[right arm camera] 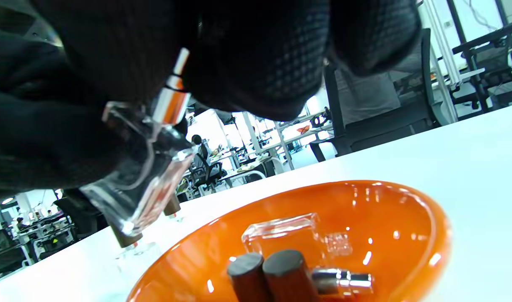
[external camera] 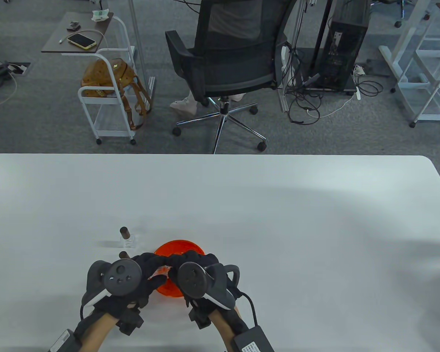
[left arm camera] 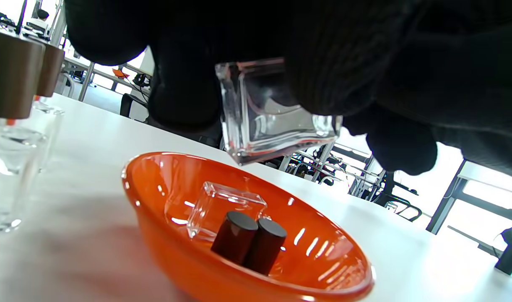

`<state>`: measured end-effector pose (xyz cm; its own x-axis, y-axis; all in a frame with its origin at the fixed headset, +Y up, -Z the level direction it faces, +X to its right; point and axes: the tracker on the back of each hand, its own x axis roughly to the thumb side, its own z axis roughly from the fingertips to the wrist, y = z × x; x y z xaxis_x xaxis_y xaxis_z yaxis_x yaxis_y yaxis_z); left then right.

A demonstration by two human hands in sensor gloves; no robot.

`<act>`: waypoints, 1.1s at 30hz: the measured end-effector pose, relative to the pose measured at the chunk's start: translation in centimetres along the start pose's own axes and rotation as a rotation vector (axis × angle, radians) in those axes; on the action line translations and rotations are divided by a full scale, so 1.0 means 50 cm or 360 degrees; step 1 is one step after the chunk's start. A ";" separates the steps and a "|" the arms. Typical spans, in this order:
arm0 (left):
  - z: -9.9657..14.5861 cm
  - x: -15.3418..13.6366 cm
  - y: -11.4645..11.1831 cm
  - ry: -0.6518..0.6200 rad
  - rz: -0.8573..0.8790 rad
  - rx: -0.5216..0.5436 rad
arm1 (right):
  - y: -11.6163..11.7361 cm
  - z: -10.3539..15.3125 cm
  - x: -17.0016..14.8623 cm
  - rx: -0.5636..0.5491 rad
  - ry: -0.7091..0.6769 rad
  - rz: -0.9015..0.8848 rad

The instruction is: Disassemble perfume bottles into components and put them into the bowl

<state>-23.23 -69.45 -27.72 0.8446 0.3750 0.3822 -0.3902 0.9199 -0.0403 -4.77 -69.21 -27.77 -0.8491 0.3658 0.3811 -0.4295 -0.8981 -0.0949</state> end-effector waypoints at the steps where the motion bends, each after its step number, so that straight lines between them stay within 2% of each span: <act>1: 0.000 -0.003 0.001 0.0003 0.0028 -0.0008 | 0.000 -0.001 -0.003 -0.0007 0.0011 -0.0024; 3: 0.001 -0.004 0.001 0.0003 0.0048 -0.0018 | 0.001 -0.002 -0.005 -0.0018 0.0042 -0.0078; 7: -0.001 -0.002 0.003 0.0025 0.0000 0.0008 | -0.016 0.000 -0.004 -0.0076 -0.0002 -0.0001; 10: 0.006 -0.012 0.017 0.0125 -0.0042 0.0085 | -0.052 0.002 -0.025 -0.0202 0.0026 -0.0156; 13: 0.011 -0.023 0.034 0.0200 -0.0088 0.0169 | -0.063 0.000 -0.056 -0.0276 0.0119 -0.0218; 15: 0.012 -0.028 0.040 0.0236 -0.0081 0.0199 | -0.046 -0.007 -0.068 -0.0214 0.0196 -0.0107; 19: 0.008 -0.029 0.036 0.0235 -0.0101 0.0183 | 0.014 -0.025 -0.063 0.0020 0.0221 0.0243; 25: 0.003 -0.022 0.026 0.0212 -0.0154 0.0122 | 0.075 -0.052 -0.037 0.0134 0.0189 0.0498; 29: 0.003 -0.020 0.022 0.0211 -0.0170 0.0092 | 0.085 -0.054 -0.033 0.0135 0.0159 0.0576; 33: 0.001 -0.013 0.016 0.0204 -0.0206 0.0059 | 0.062 -0.051 -0.045 0.0087 0.0184 0.0518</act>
<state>-24.12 -68.96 -27.95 0.9275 0.2677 0.2610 -0.2865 0.9574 0.0365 -4.97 -72.18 -31.27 -0.9694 0.0808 0.2318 -0.1162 -0.9828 -0.1433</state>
